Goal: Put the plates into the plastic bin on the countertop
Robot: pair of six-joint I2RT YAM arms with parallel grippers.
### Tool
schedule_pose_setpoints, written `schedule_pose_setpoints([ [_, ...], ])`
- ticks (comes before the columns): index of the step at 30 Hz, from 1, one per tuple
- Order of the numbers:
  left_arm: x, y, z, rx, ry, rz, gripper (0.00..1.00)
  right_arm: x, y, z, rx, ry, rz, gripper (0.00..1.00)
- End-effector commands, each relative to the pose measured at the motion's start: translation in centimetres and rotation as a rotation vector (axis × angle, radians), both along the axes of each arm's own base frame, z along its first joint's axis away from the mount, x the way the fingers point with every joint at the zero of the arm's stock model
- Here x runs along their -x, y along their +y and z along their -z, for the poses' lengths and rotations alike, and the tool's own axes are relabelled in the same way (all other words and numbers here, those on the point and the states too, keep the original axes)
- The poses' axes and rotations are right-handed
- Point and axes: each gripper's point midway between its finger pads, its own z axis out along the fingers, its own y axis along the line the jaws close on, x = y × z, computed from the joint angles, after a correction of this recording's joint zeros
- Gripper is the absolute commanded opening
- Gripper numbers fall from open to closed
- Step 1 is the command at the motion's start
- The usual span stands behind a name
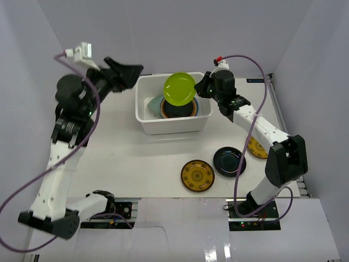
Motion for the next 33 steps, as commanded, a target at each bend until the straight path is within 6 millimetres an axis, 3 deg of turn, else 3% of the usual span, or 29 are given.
schedule_pose_setpoints([
  [1, 4.0, -1.6, 12.2, -0.025, 0.300, 0.144, 0.98, -1.7, 2.0, 0.2, -0.018, -0.005, -0.035, 0.08],
  [2, 5.6, -1.9, 14.0, -0.006, 0.348, 0.181, 0.98, -1.9, 2.3, 0.9, -0.010, 0.008, -0.035, 0.08],
  [3, 7.7, -1.5, 17.4, -0.001, 0.403, 0.192, 0.98, -2.3, 2.6, 2.0, 0.001, 0.027, -0.033, 0.08],
  [4, 9.2, -1.7, 19.0, 0.007, 0.441, 0.227, 0.98, -2.4, 3.0, 2.6, 0.006, 0.036, -0.036, 0.08],
  [5, 10.3, -1.7, 20.6, 0.027, 0.489, 0.239, 0.98, -2.4, 3.3, 2.9, 0.009, 0.043, -0.041, 0.08],
  [6, 11.8, -1.5, 23.6, 0.033, 0.550, 0.248, 0.98, -2.7, 3.6, 3.5, 0.015, 0.052, -0.042, 0.08],
  [8, 13.4, -1.9, 26.3, 0.068, 0.632, 0.280, 0.98, -2.8, 3.8, 4.1, 0.031, 0.066, -0.030, 0.08],
  [9, 14.3, -1.8, 28.8, 0.066, 0.681, 0.281, 0.98, -2.9, 4.0, 4.3, 0.034, 0.070, -0.030, 0.10],
  [10, 14.6, -1.8, 29.7, 0.068, 0.702, 0.279, 0.98, -2.8, 3.9, 4.4, 0.040, 0.077, -0.027, 0.13],
  [13, 15.5, -2.7, 32.3, 0.073, 0.758, 0.315, 0.98, -2.8, 3.5, 3.7, 0.045, 0.073, 0.000, 0.38],
  [14, 15.6, -3.0, 32.8, 0.071, 0.769, 0.326, 0.98, -2.8, 3.1, 3.5, 0.054, 0.071, 0.017, 0.52],
  [16, 16.1, -4.4, 34.3, 0.050, 0.805, 0.354, 0.98, -2.6, 2.6, 2.0, 0.054, 0.047, 0.032, 0.64],
  [17, 16.2, -4.9, 34.9, 0.035, 0.813, 0.362, 0.98, -2.3, 1.9, 2.4, 0.087, 0.066, 0.050, 0.73],
  [18, 15.8, -5.5, 35.2, 0.025, 0.802, 0.342, 0.98, -2.0, 1.3, 1.1, 0.087, 0.046, 0.060, 0.74],
  [19, 16.8, -6.8, 36.6, -0.022, 0.839, 0.378, 0.98, -1.7, 0.6, 1.0, 0.096, 0.045, 0.070, 0.74],
  [20, 17.1, -7.5, 37.3, -0.045, 0.848, 0.380, 0.98, -0.9, -0.4, -0.4, 0.092, 0.022, 0.093, 0.73],
  [21, 16.8, -7.8, 38.0, -0.071, 0.847, 0.349, 0.98, -0.5, -1.3, -0.6, 0.094, 0.018, 0.112, 0.72],
  [22, 17.5, -9.3, 38.8, -0.107, 0.857, 0.380, 0.98, 0.3, -3.4, 1.3, 0.122, 0.051, 0.157, 0.69],
  [23, 17.6, -9.8, 39.4, -0.129, 0.859, 0.377, 0.98, 1.6, -5.2, -0.4, 0.098, 0.019, 0.191, 0.67],
  [24, 17.0, -10.3, 39.6, -0.137, 0.837, 0.354, 0.98, 2.5, -6.6, 0.1, 0.080, 0.035, 0.227, 0.63],
  [25, 17.6, -11.1, 40.1, -0.160, 0.836, 0.371, 0.97, 2.9, -9.4, 0.7, 0.068, 0.047, 0.292, 0.58],
  [26, 17.4, -11.7, 41.1, -0.189, 0.852, 0.360, 0.94, 5.2, -11.8, 2.3, 0.061, 0.070, 0.333, 0.56],
  [27, 17.3, -12.3, 41.2, -0.200, 0.831, 0.360, 0.93, 6.2, -13.4, 3.2, 0.032, 0.088, 0.378, 0.55],
  [28, 17.2, -12.7, 41.7, -0.215, 0.834, 0.357, 0.90, 6.9, -16.8, 4.0, 0.023, 0.095, 0.467, 0.53],
  [29, 17.0, -13.0, 42.8, -0.247, 0.853, 0.345, 0.88, 9.3, -19.1, 5.7, 0.019, 0.103, 0.525, 0.49],
  [30, 16.6, -13.6, 42.7, -0.242, 0.832, 0.347, 0.86, 10.4, -20.9, 6.6, 0.013, 0.106, 0.580, 0.48],
  [31, 16.7, -14.0, 43.0, -0.254, 0.828, 0.350, 0.84, 11.4, -23.9, 7.4, 0.010, 0.106, 0.672, 0.46],
  [32, 16.7, -14.3, 43.4, -0.265, 0.829, 0.354, 0.83, 12.9, -25.5, 7.0, -0.008, 0.070, 0.718, 0.46],
  [33, 16.4, -14.8, 44.1, -0.276, 0.834, 0.352, 0.81, 14.3, -26.9, 9.9, 0.009, 0.116, 0.763, 0.46],
])
